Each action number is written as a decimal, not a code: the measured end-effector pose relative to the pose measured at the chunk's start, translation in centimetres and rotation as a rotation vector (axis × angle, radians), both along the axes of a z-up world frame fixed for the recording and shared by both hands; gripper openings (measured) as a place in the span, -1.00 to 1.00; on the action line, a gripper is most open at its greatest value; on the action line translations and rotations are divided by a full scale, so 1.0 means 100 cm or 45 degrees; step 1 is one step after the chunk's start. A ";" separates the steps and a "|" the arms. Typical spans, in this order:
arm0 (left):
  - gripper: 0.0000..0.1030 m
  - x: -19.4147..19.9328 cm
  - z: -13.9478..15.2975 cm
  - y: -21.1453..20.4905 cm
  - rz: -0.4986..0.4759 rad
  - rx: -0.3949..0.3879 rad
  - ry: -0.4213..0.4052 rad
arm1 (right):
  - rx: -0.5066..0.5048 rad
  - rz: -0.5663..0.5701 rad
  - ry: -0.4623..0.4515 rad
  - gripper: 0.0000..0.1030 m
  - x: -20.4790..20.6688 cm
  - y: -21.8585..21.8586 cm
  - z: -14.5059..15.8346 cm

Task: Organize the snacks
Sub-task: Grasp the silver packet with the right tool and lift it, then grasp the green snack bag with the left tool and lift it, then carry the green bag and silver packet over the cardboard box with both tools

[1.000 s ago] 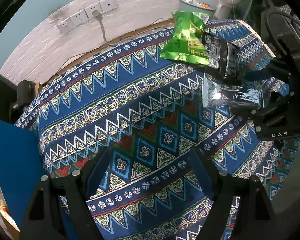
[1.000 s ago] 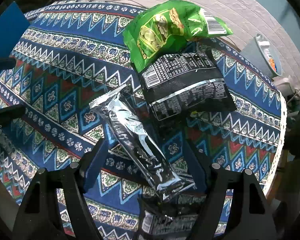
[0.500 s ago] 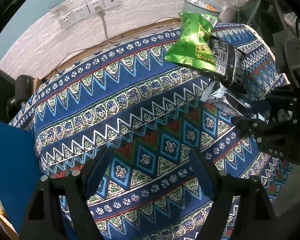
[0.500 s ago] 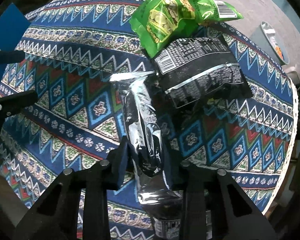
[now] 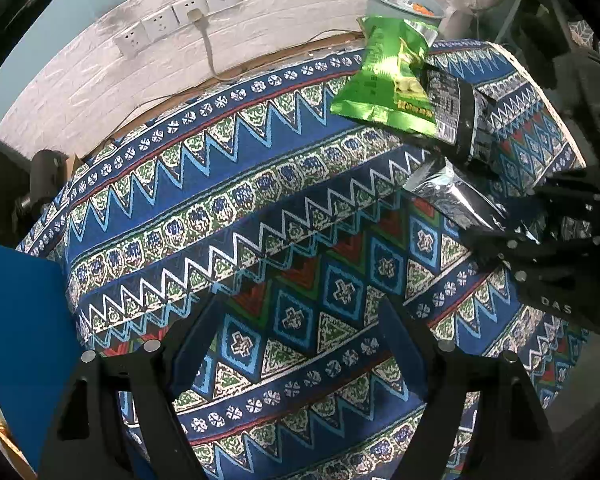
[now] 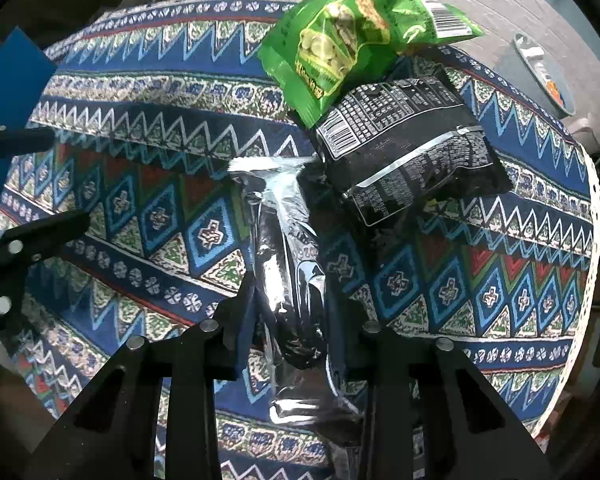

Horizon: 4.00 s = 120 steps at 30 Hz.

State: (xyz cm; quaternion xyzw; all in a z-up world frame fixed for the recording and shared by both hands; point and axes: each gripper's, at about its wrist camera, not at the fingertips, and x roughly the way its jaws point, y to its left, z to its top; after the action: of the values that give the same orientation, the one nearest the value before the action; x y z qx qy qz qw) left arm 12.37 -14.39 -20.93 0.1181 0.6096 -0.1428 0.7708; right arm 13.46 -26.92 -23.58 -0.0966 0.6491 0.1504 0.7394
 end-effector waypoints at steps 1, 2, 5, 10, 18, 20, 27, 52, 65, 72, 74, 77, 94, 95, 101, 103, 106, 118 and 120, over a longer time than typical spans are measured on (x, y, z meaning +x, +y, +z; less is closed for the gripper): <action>0.59 0.002 0.001 0.000 0.003 -0.010 0.000 | 0.012 -0.022 -0.002 -0.43 0.000 -0.003 0.004; 0.59 0.005 0.002 -0.001 0.007 -0.019 -0.002 | 0.022 -0.040 -0.004 -0.43 0.001 -0.005 0.008; 0.59 0.011 0.007 -0.004 0.013 -0.049 -0.010 | 0.063 -0.105 -0.011 -0.44 0.001 -0.016 0.023; 0.59 0.026 0.019 -0.017 -0.004 -0.087 -0.025 | 0.083 -0.158 -0.033 -0.44 0.000 -0.029 0.041; 0.59 0.054 0.036 -0.037 -0.069 -0.069 -0.105 | 0.108 -0.219 -0.071 -0.44 -0.012 -0.055 0.060; 0.59 0.060 0.036 -0.040 -0.069 -0.088 -0.100 | 0.122 -0.229 -0.081 -0.44 -0.016 -0.060 0.067; 0.60 0.085 0.033 -0.056 -0.054 -0.166 -0.088 | 0.116 -0.327 -0.184 -0.44 -0.006 -0.080 0.090; 0.74 0.134 -0.012 -0.104 -0.022 -0.185 -0.072 | 0.081 -0.537 -0.219 -0.44 0.047 -0.116 0.057; -0.17 0.122 -0.018 -0.113 -0.101 -0.129 -0.121 | 0.071 -0.518 -0.235 -0.44 0.041 -0.112 0.058; -0.20 0.103 -0.009 -0.098 -0.082 -0.094 -0.131 | 0.079 -0.498 -0.270 -0.44 0.038 -0.107 0.069; -0.20 0.096 -0.003 -0.092 -0.070 -0.097 -0.130 | 0.078 -0.488 -0.279 -0.44 0.036 -0.104 0.072; -0.21 0.087 0.007 -0.085 -0.072 -0.098 -0.143 | 0.080 -0.476 -0.291 -0.44 0.034 -0.099 0.078; -0.21 0.033 0.067 -0.034 -0.021 -0.083 -0.171 | 0.092 -0.341 -0.343 -0.44 0.010 -0.055 0.117; -0.20 0.030 0.069 -0.031 -0.017 -0.082 -0.170 | 0.094 -0.333 -0.347 -0.44 0.009 -0.052 0.119; -0.21 0.009 0.086 -0.008 0.006 -0.053 -0.177 | 0.112 -0.280 -0.370 -0.44 0.003 -0.029 0.136; -0.21 0.002 0.092 0.000 0.015 -0.054 -0.178 | 0.119 -0.262 -0.374 -0.44 0.001 -0.023 0.141; -0.21 -0.006 0.102 0.010 0.028 -0.051 -0.191 | 0.127 -0.232 -0.385 -0.44 -0.003 -0.010 0.148; -0.21 -0.033 0.144 0.061 0.108 -0.023 -0.289 | 0.190 -0.104 -0.432 -0.44 -0.014 0.047 0.180; -0.21 -0.038 0.147 0.072 0.128 -0.017 -0.294 | 0.203 -0.084 -0.437 -0.44 -0.014 0.057 0.185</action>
State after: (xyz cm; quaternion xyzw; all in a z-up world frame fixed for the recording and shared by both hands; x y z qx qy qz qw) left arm 8.57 -7.17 -6.27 0.0980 0.5208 -0.0933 0.8429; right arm 12.02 -21.24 -5.10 -0.0407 0.5022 0.1583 0.8492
